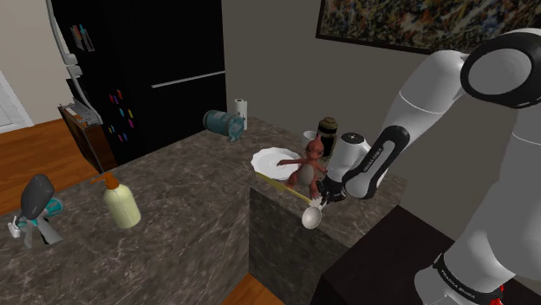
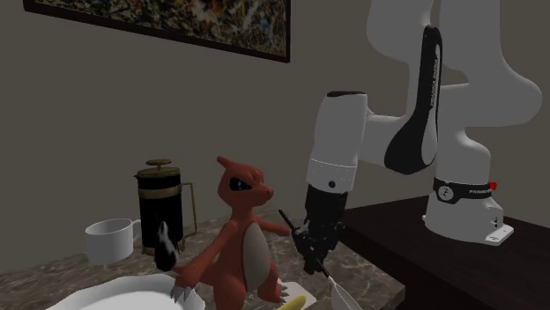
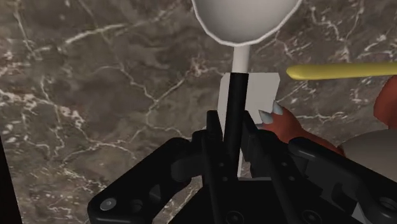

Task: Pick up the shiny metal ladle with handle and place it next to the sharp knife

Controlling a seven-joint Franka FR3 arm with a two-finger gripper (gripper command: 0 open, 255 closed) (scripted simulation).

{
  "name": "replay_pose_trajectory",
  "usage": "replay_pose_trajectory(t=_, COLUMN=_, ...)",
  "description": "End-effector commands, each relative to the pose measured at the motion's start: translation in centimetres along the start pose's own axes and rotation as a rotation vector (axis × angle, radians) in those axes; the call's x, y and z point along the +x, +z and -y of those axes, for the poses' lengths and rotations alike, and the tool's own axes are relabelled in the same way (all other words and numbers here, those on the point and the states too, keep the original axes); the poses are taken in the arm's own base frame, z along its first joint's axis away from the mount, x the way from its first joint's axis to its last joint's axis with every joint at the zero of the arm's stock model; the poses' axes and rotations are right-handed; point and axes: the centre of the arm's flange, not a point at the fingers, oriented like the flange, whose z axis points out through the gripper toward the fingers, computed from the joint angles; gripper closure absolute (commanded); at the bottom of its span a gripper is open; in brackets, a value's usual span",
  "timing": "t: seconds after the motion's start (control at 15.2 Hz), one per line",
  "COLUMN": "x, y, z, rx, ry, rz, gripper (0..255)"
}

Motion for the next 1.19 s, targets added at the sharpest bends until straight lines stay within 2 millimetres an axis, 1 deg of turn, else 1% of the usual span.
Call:
replay_pose_trajectory(t=0.0, x=-0.4, y=1.2, z=-0.1, rx=-0.002, ry=-0.006, rz=0.001, gripper=255)
replay_pose_trajectory(t=0.33, x=-0.7, y=3.6, z=-0.4, rx=-0.002, ry=-0.006, rz=0.001, gripper=255)
replay_pose_trajectory(t=0.79, x=-0.7, y=3.6, z=-0.4, rx=-0.002, ry=-0.006, rz=0.001, gripper=255)
replay_pose_trajectory(t=0.86, x=-0.7, y=3.6, z=-0.4, rx=-0.002, ry=-0.006, rz=0.001, gripper=0)
replay_pose_trajectory(t=1.12, x=-0.7, y=3.6, z=-0.4, rx=-0.002, ry=-0.006, rz=0.001, gripper=0)
